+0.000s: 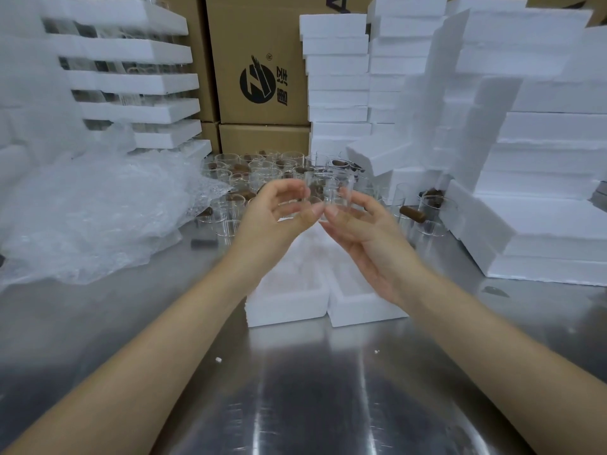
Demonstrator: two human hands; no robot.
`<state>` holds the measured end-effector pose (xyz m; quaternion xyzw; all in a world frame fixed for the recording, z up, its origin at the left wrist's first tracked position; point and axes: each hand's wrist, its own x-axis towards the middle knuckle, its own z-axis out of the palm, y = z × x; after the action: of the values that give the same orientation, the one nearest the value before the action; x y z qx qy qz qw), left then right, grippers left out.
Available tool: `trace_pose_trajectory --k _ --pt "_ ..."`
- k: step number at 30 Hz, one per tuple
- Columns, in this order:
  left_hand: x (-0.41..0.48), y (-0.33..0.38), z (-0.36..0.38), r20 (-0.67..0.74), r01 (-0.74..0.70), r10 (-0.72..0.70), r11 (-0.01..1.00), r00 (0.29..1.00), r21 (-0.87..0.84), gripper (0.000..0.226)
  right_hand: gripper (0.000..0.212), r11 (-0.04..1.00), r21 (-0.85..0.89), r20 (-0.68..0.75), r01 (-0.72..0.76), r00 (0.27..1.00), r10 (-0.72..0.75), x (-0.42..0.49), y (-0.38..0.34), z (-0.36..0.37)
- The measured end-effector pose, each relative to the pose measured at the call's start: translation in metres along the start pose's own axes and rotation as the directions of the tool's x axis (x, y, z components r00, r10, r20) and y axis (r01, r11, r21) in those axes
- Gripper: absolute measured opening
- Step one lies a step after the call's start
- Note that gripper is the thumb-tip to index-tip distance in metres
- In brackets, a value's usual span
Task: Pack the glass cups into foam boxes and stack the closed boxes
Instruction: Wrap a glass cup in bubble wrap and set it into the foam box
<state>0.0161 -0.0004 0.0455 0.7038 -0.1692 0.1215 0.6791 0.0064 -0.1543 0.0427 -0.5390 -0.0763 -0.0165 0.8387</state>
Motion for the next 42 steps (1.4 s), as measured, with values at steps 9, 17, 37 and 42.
trace_pose_trajectory --k 9,17,37,42 --pt "0.0006 -0.0063 -0.0013 0.017 0.008 -0.009 1.000 1.000 0.026 0.037 0.071 0.998 -0.062 -0.025 -0.010 1.000 0.009 0.0009 0.0011 -0.0012" --pt "-0.0008 -0.0018 -0.0012 0.161 0.108 -0.109 0.994 0.981 0.014 0.048 0.022 0.999 -0.050 0.001 0.022 1.000 -0.022 0.0026 -0.0012 -0.0041" --pt "0.0049 -0.0040 -0.0071 0.096 0.275 -0.261 0.942 0.961 -0.191 0.039 0.014 0.990 -0.084 -0.067 0.114 0.991 -0.120 -0.0009 -0.0005 0.0006" --pt "0.0050 -0.0029 -0.0067 0.111 0.262 -0.244 0.944 0.964 -0.199 0.045 0.015 0.986 -0.097 -0.059 0.133 0.988 -0.140 -0.0026 -0.0011 0.0019"
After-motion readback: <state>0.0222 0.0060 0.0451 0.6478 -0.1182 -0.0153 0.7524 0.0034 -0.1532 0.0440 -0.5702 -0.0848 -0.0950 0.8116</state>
